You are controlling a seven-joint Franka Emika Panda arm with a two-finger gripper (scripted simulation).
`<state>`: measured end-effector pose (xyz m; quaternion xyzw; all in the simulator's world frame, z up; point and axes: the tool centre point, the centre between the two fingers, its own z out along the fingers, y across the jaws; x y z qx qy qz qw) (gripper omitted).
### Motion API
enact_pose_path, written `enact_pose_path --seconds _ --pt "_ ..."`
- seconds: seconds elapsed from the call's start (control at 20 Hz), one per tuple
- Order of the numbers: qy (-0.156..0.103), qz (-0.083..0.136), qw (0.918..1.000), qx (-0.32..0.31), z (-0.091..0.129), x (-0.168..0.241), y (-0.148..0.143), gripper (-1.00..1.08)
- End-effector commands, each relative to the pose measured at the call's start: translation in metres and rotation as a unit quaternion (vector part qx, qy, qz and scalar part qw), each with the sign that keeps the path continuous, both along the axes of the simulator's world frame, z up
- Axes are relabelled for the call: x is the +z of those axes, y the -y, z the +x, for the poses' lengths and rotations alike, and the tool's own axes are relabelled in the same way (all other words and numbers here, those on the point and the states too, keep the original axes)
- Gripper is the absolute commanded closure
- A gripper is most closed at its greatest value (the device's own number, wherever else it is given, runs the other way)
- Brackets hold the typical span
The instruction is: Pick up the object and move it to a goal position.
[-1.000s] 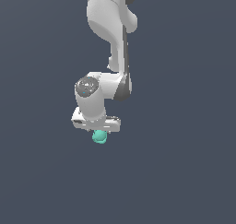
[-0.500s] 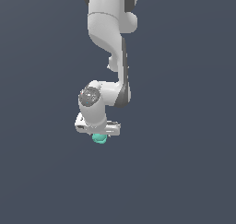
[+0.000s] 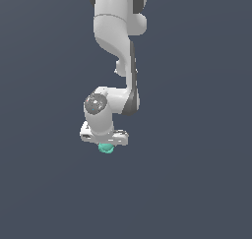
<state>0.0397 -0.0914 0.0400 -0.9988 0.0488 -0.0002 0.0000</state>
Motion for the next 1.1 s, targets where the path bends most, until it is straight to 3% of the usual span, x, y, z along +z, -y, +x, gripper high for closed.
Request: enact_pose_path --seconds 0.0,0.5,1.05 --pt "0.000 0.000 1.0000 0.000 0.000 0.000 0.000 1.08" --pt "0.000 0.000 1.0000 0.000 0.004 0.022 0.005 1.08" --pt "0.000 0.000 1.0000 0.000 0.023 0.111 0.025 1.08"
